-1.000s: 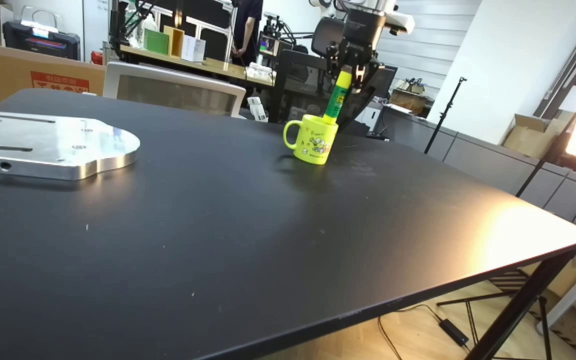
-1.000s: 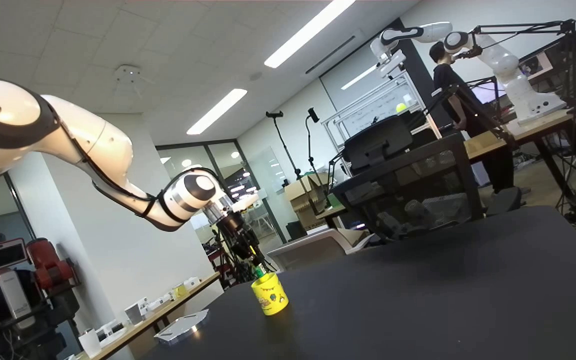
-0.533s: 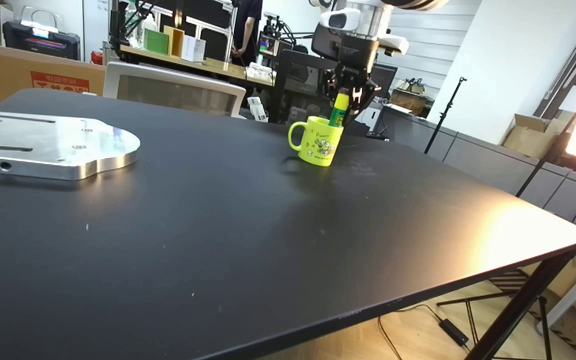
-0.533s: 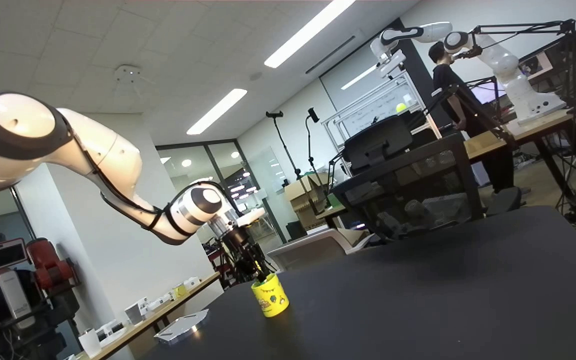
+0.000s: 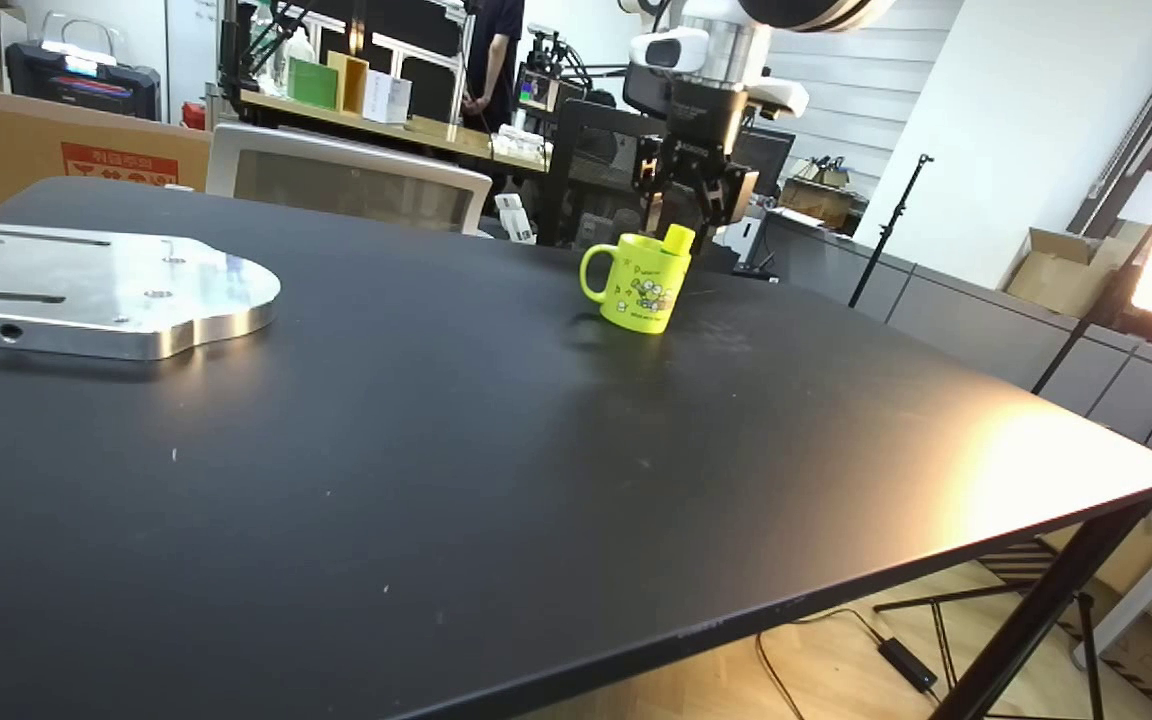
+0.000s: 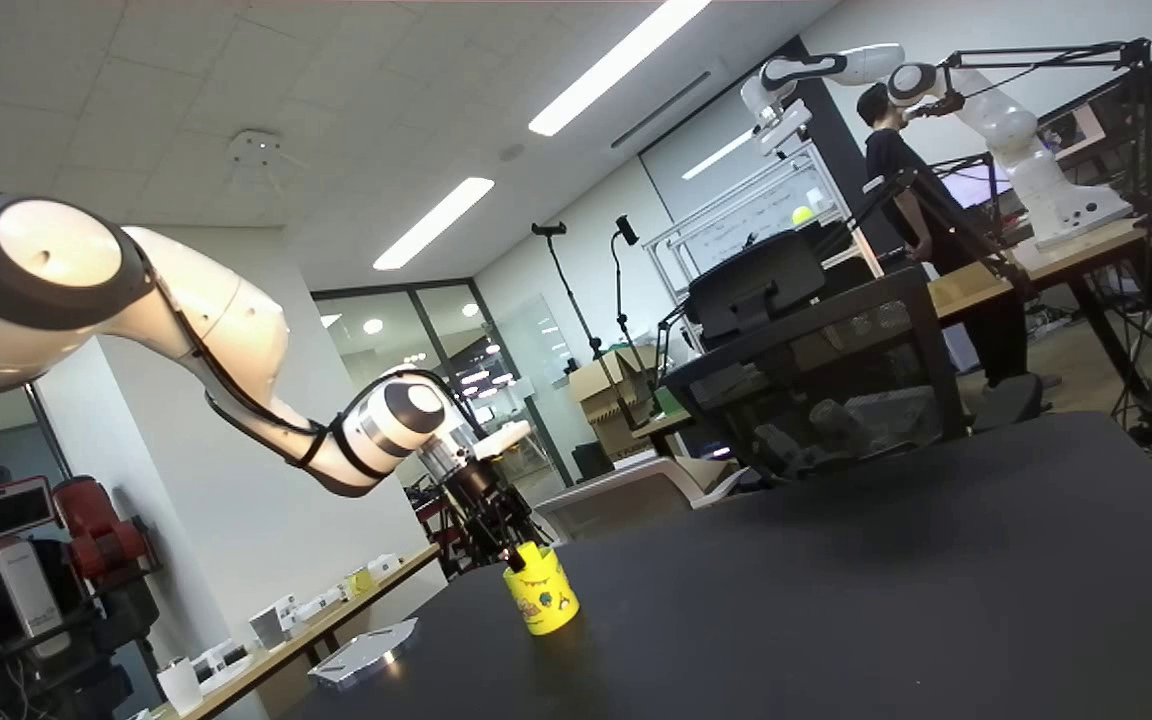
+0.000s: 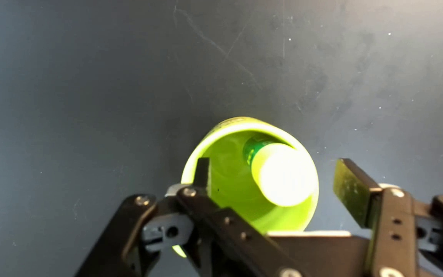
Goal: Take the gluestick from the table and put it in the yellow cup then remove it and put it on the table then put it back in the yellow cup
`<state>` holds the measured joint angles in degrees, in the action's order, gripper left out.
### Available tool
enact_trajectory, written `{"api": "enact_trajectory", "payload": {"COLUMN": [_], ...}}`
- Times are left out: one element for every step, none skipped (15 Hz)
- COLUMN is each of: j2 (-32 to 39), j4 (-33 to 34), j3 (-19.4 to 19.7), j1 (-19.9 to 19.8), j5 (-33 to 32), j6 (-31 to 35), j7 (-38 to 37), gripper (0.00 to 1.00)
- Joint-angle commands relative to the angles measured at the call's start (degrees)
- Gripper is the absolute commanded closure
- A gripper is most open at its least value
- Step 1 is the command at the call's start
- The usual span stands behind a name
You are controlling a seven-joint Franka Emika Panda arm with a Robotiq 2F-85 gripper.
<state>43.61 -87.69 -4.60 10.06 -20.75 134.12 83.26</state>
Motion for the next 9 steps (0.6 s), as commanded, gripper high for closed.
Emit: {"api": "enact_trajectory", "payload": {"j2": [-2.59,-3.51,-4.4,-5.25,-5.98,-6.46,-3.36,-3.67,-3.59], "j4": [-1.38,-2.18,-2.97,-3.82,-4.58,-5.29,-1.31,-1.55,-1.54], "j3": [0.47,0.46,0.51,0.54,0.8,1.53,-0.5,-0.53,-0.63], "j1": [0.88,0.95,1.03,1.04,1.21,1.65,0.26,0.25,0.21], "j5": [-2.21,-2.59,-2.84,-3.08,-3.67,-4.76,-2.9,-3.11,-3.08], "j6": [0.53,1.02,1.37,1.96,2.32,2.91,1.08,1.05,1.03], "j7": [-2.94,-3.12,-3.32,-3.39,-3.77,-5.28,-1.56,-1.61,-1.5], "gripper": [0.0,0.0,0.0,0.0,0.0,0.0,0.0,0.0,0.0]}}
